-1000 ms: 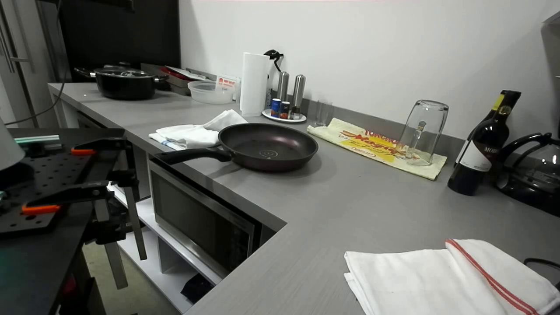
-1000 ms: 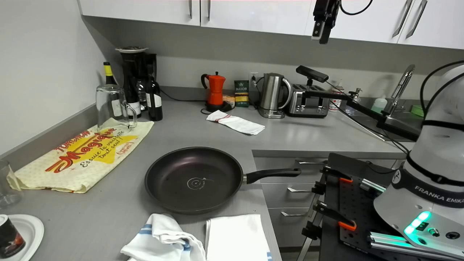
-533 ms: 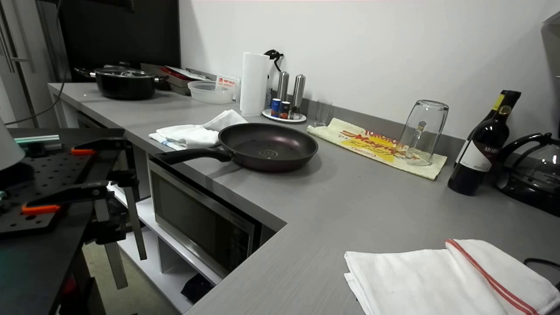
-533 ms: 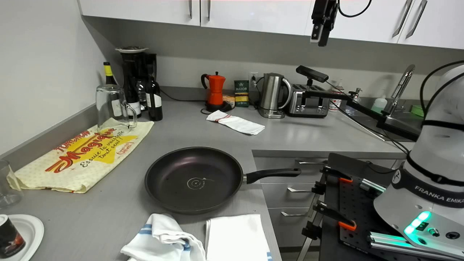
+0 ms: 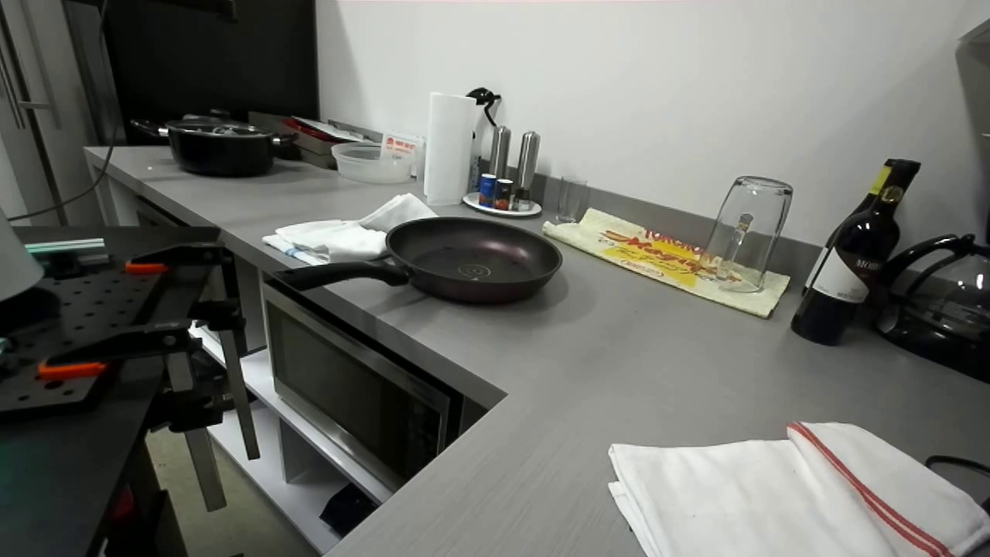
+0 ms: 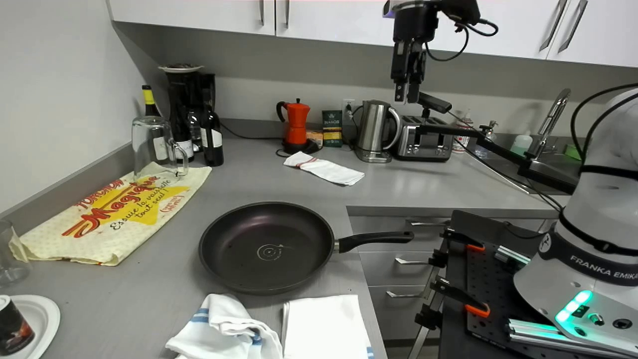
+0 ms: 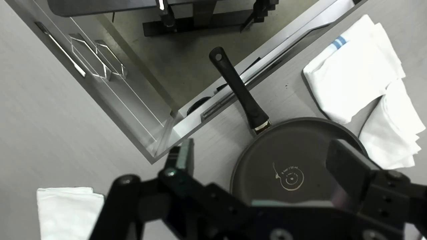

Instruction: Use the tea towel on the left to wipe the pan

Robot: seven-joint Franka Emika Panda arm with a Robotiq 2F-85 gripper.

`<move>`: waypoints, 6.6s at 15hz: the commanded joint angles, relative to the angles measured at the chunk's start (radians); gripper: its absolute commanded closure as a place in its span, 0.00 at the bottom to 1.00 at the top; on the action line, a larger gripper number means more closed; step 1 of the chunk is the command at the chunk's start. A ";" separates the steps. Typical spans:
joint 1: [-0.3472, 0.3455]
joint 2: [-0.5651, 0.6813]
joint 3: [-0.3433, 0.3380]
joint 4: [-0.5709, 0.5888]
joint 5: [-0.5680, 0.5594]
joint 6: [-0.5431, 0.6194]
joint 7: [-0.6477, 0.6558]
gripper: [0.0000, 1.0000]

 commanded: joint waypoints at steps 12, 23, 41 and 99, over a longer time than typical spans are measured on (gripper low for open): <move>0.142 0.511 0.187 0.116 0.051 0.260 0.245 0.00; 0.273 0.766 0.265 0.299 0.164 0.394 0.442 0.00; 0.425 1.025 0.251 0.374 0.173 0.731 0.750 0.00; 0.222 0.769 -0.006 0.219 -0.437 0.830 0.498 0.97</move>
